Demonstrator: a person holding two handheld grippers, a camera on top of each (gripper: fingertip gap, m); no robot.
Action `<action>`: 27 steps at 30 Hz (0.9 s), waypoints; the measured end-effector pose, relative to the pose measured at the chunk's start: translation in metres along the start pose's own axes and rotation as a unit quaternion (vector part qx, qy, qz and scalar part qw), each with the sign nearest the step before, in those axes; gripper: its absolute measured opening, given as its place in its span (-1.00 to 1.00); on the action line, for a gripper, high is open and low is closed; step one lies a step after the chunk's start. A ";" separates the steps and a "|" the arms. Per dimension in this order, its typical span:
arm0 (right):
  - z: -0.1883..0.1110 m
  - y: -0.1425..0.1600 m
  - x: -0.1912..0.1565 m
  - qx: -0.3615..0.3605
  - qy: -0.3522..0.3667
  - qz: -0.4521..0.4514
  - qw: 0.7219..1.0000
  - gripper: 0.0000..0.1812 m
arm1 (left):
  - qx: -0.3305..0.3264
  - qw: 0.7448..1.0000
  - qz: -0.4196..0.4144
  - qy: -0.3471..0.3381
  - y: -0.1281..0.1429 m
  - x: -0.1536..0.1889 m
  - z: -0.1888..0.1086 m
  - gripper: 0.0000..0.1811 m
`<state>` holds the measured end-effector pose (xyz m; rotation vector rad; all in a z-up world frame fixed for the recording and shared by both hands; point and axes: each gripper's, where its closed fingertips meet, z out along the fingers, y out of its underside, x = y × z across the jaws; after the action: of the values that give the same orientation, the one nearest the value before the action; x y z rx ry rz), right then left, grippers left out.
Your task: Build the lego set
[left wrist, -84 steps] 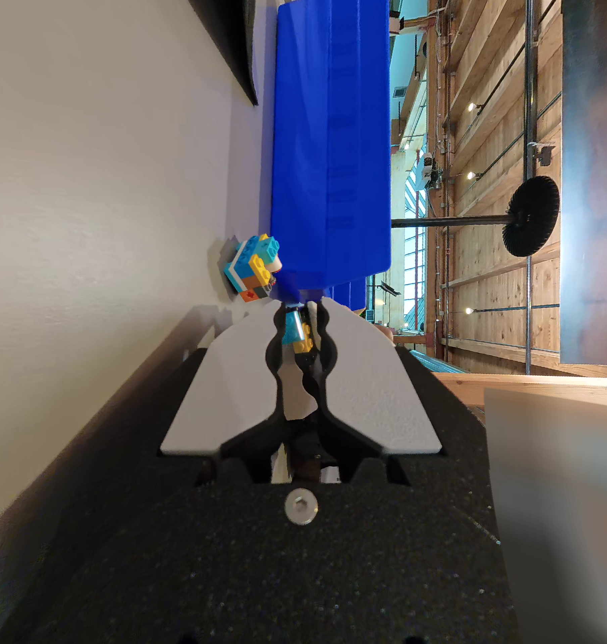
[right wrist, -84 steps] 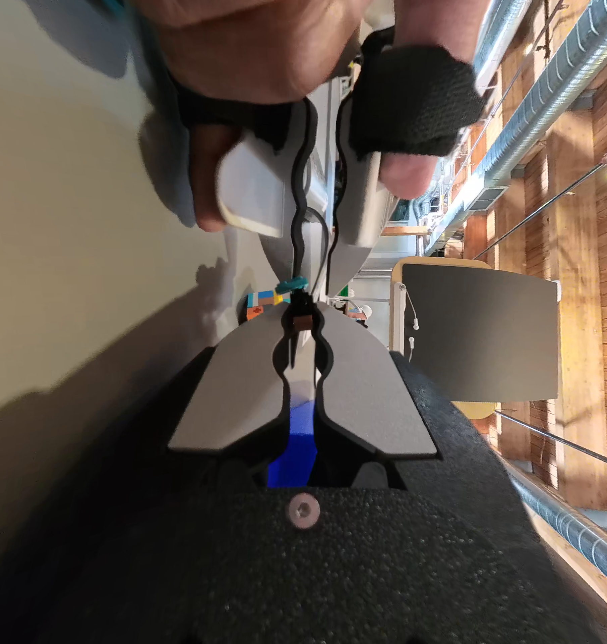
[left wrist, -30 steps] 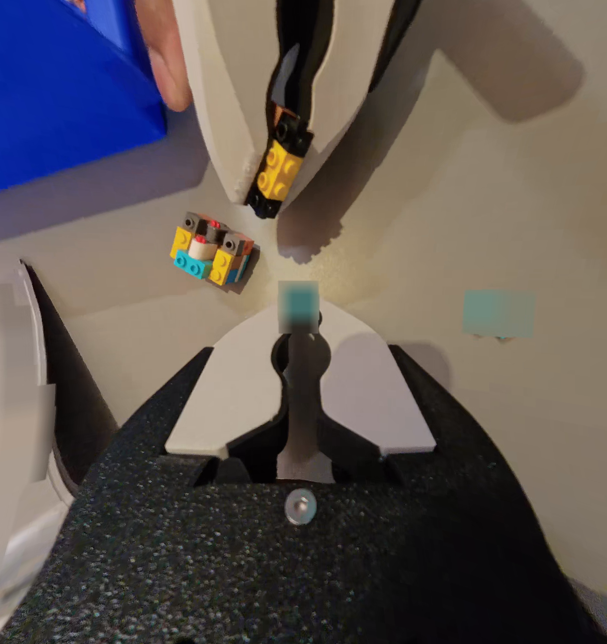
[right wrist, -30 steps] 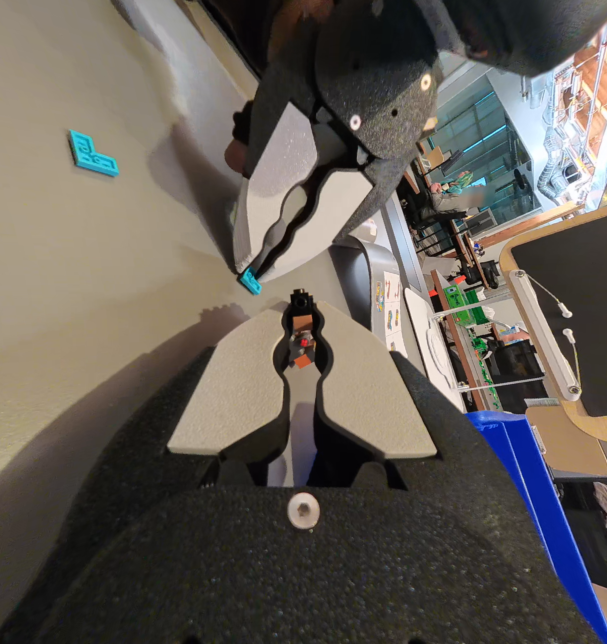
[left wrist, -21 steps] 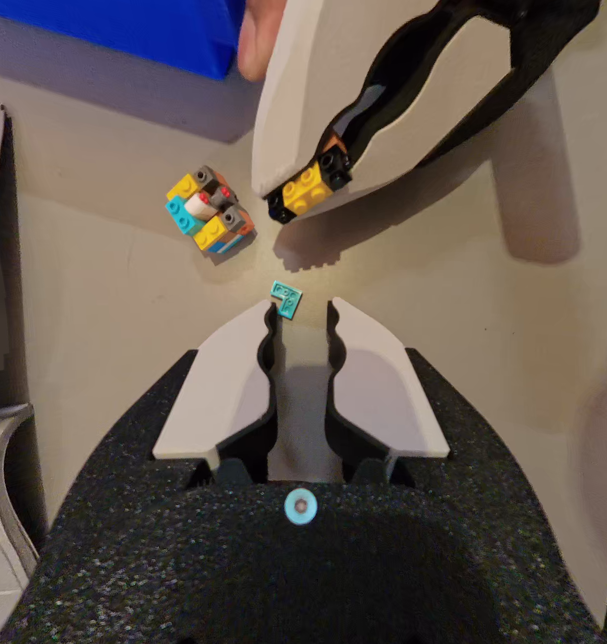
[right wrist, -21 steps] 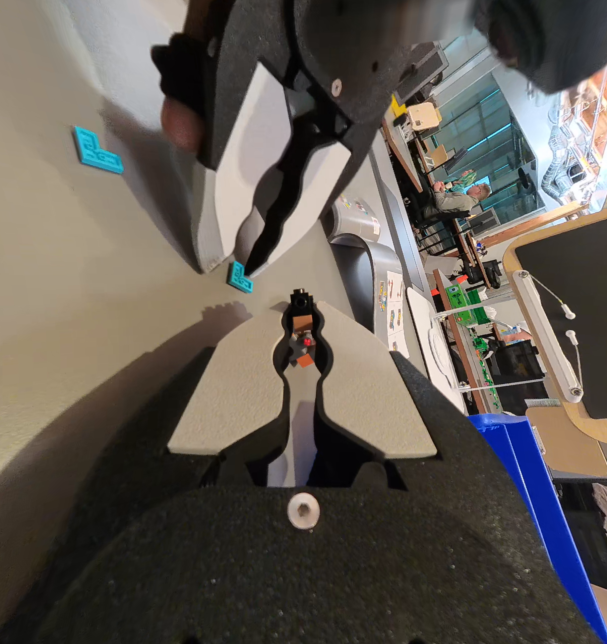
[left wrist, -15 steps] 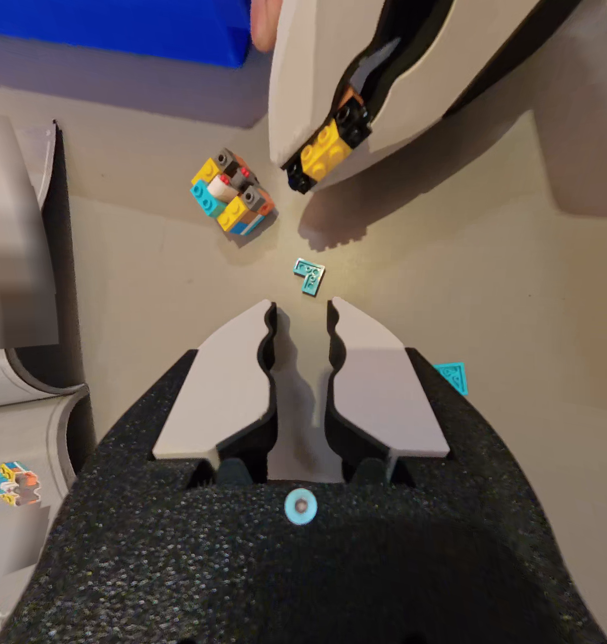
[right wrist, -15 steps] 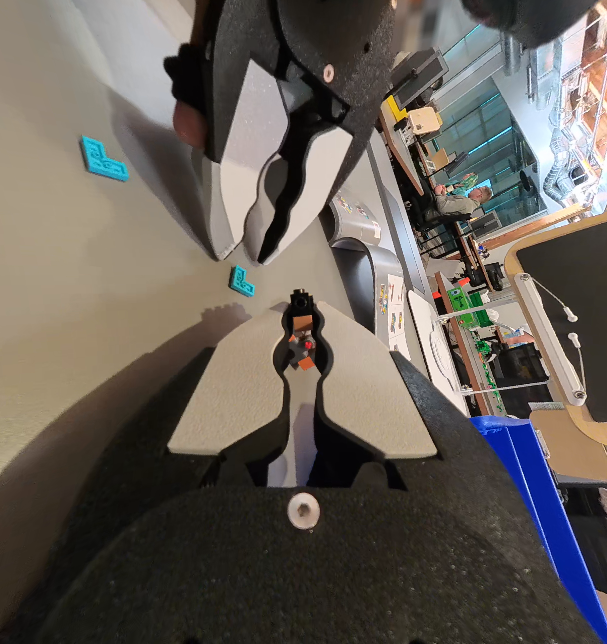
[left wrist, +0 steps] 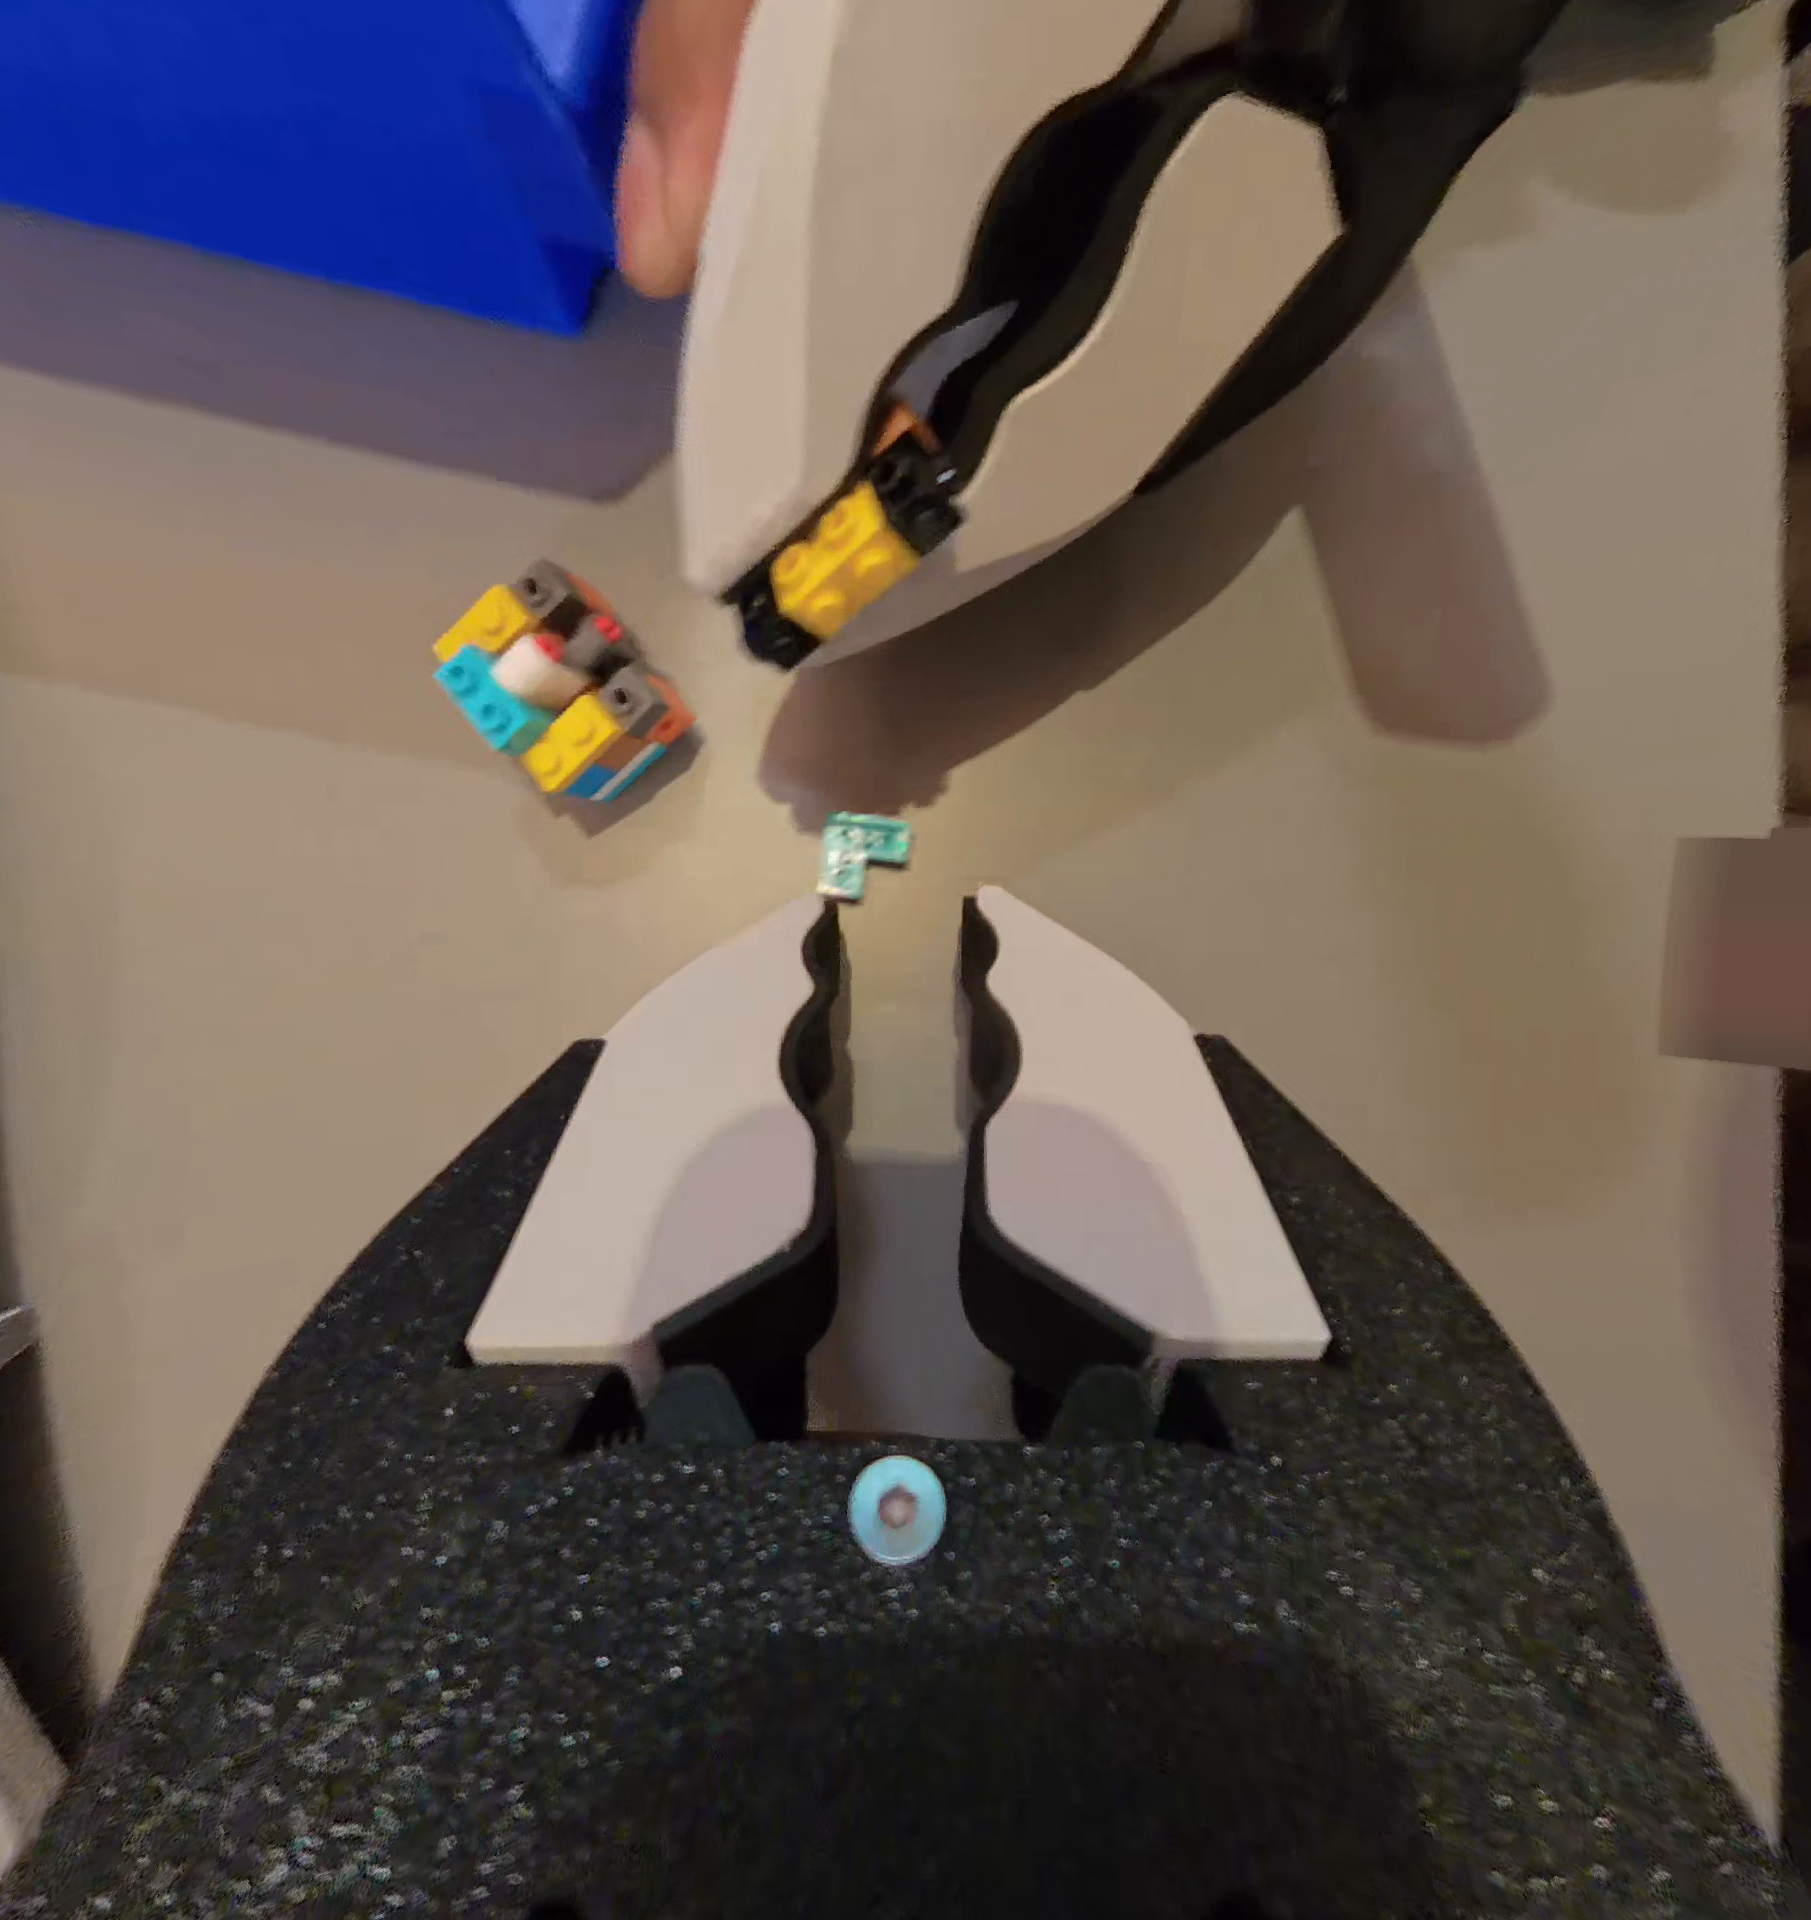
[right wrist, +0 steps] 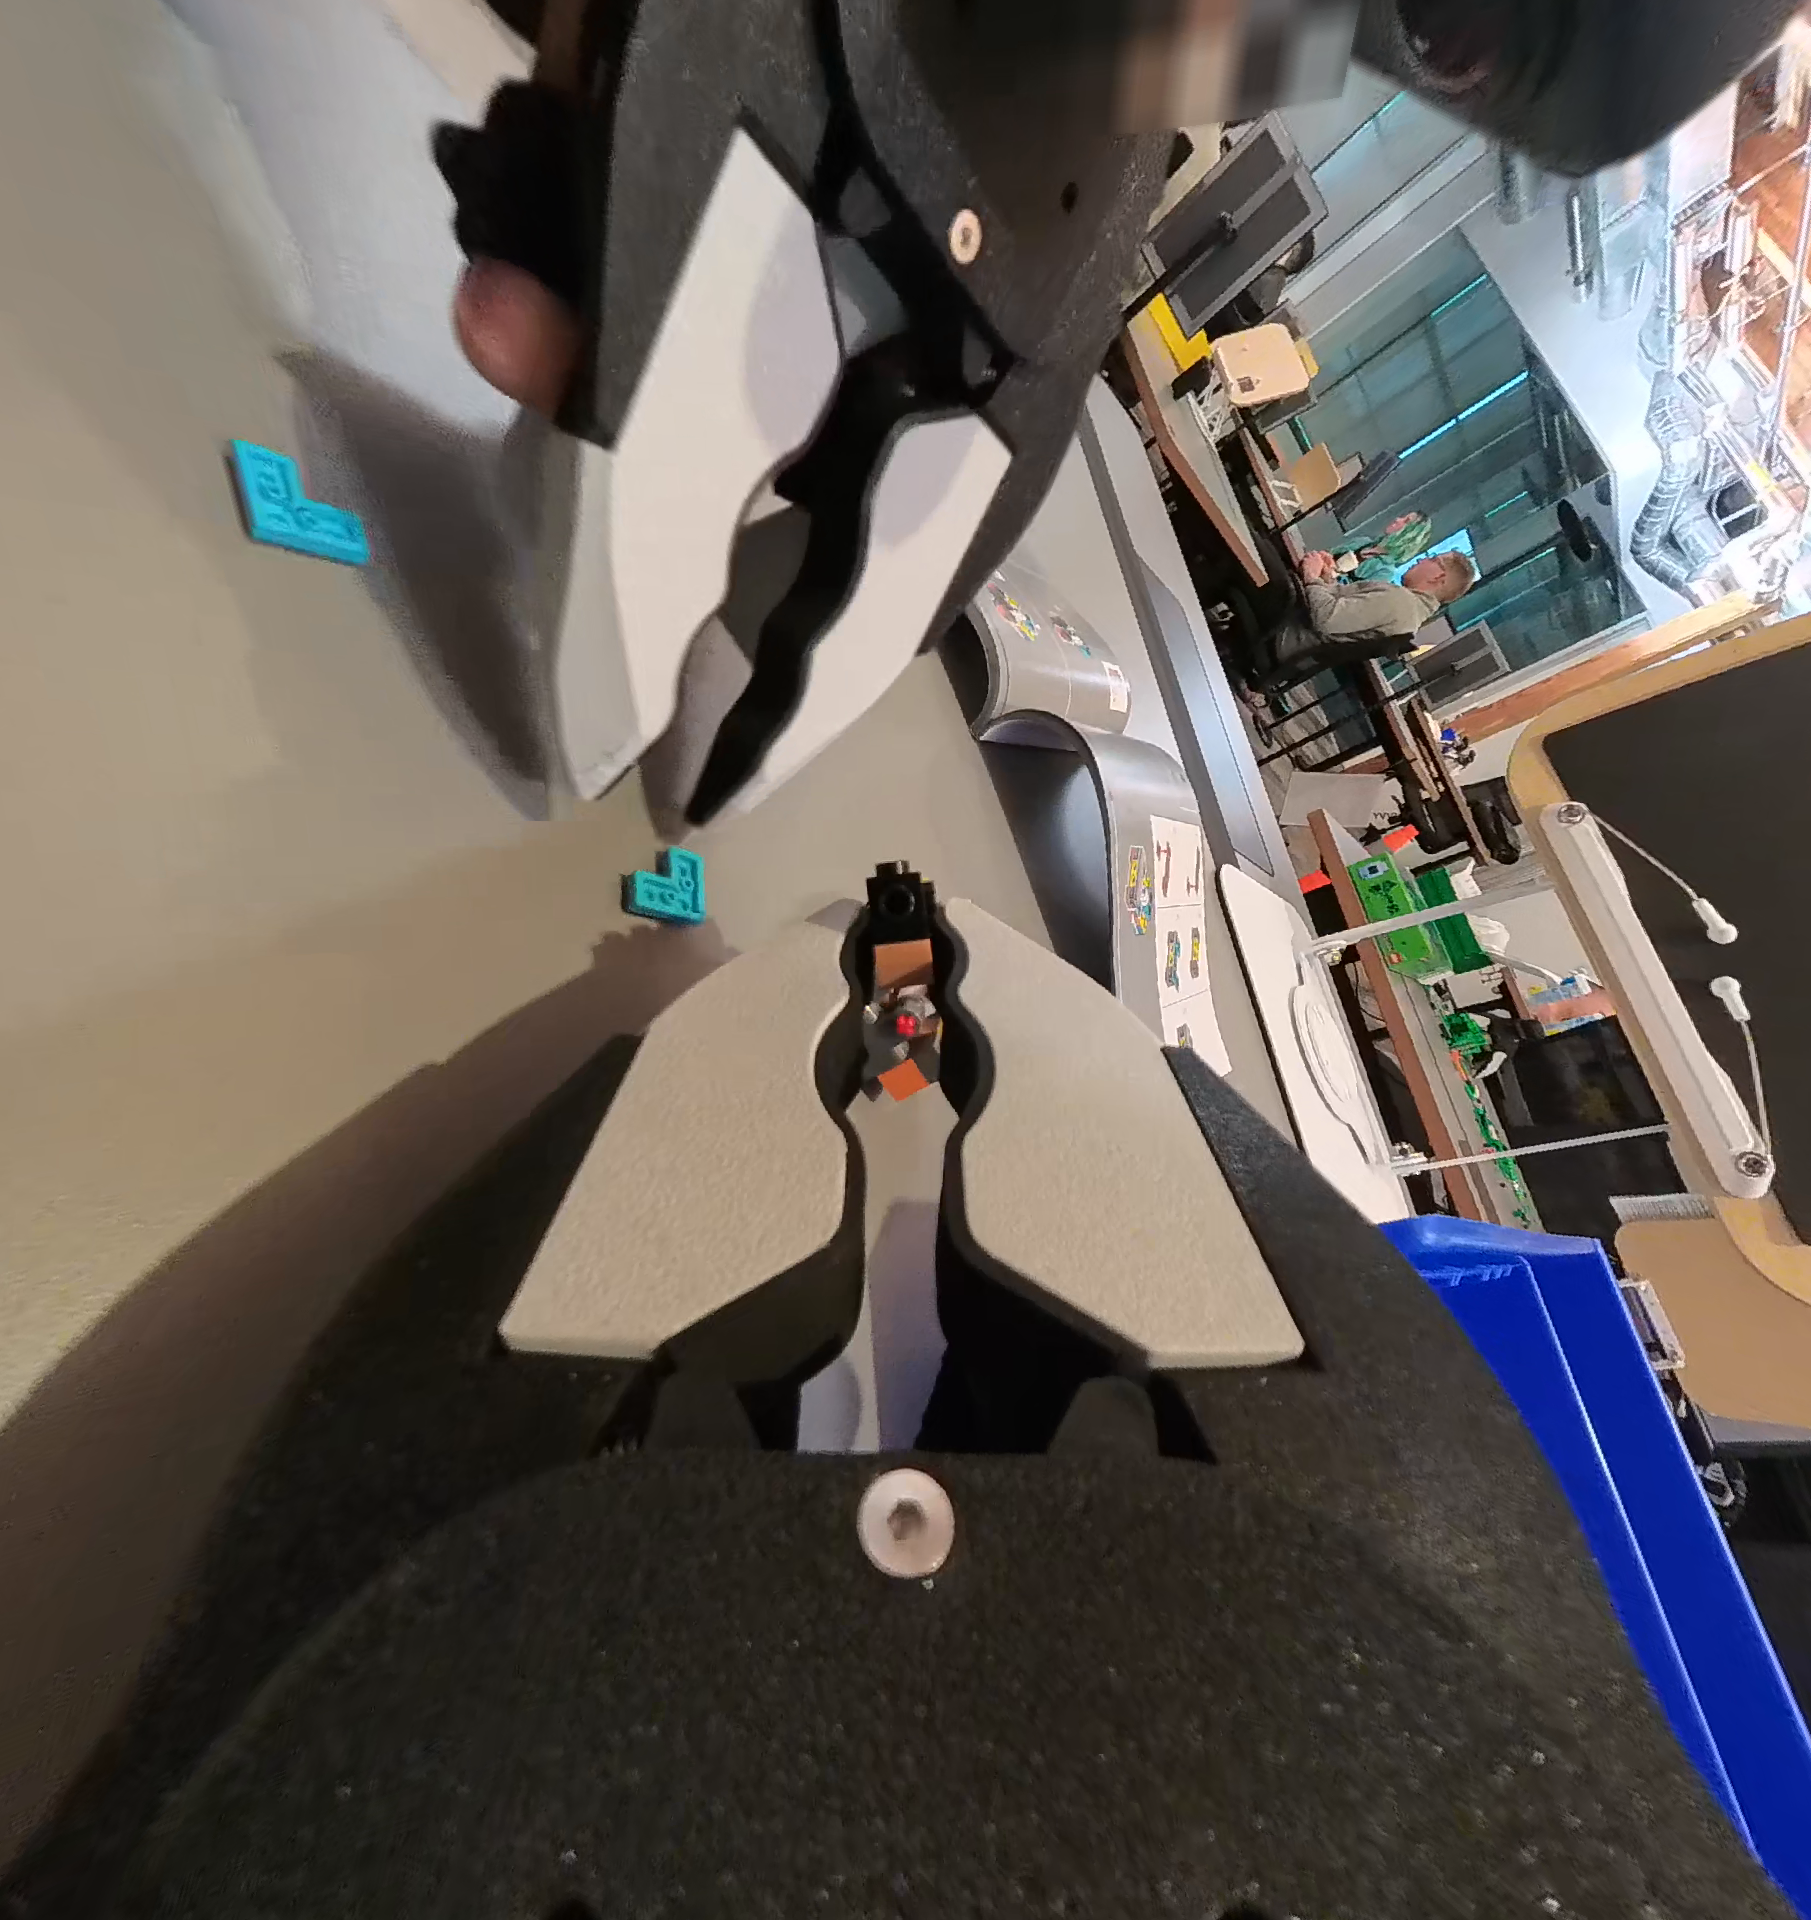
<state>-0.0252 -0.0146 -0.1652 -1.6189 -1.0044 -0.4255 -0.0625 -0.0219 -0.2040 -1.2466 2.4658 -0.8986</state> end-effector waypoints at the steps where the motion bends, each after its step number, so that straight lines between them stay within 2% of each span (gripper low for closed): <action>1: 0.000 0.000 0.000 0.000 0.000 0.000 1.000 -0.90 | -0.001 1.000 0.002 -0.011 0.002 -0.006 -0.002 -0.76; 6: 0.000 0.001 0.000 0.000 -0.001 0.003 1.000 -0.90 | 0.005 0.996 0.072 -0.043 0.003 -0.022 -0.002 -0.76; 17: -0.001 0.000 0.001 0.009 -0.008 0.019 1.000 -0.90 | 0.021 0.970 0.241 -0.016 -0.002 -0.015 0.008 -0.76; 27: -0.001 0.001 0.001 0.009 -0.009 0.025 1.000 -0.90 | 0.009 0.973 0.229 -0.007 -0.003 -0.013 0.014 -0.91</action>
<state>-0.0232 -0.0146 -0.1648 -1.6296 -0.9769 -0.3677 -0.0459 -0.0188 -0.2143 -0.6237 2.5628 -0.7762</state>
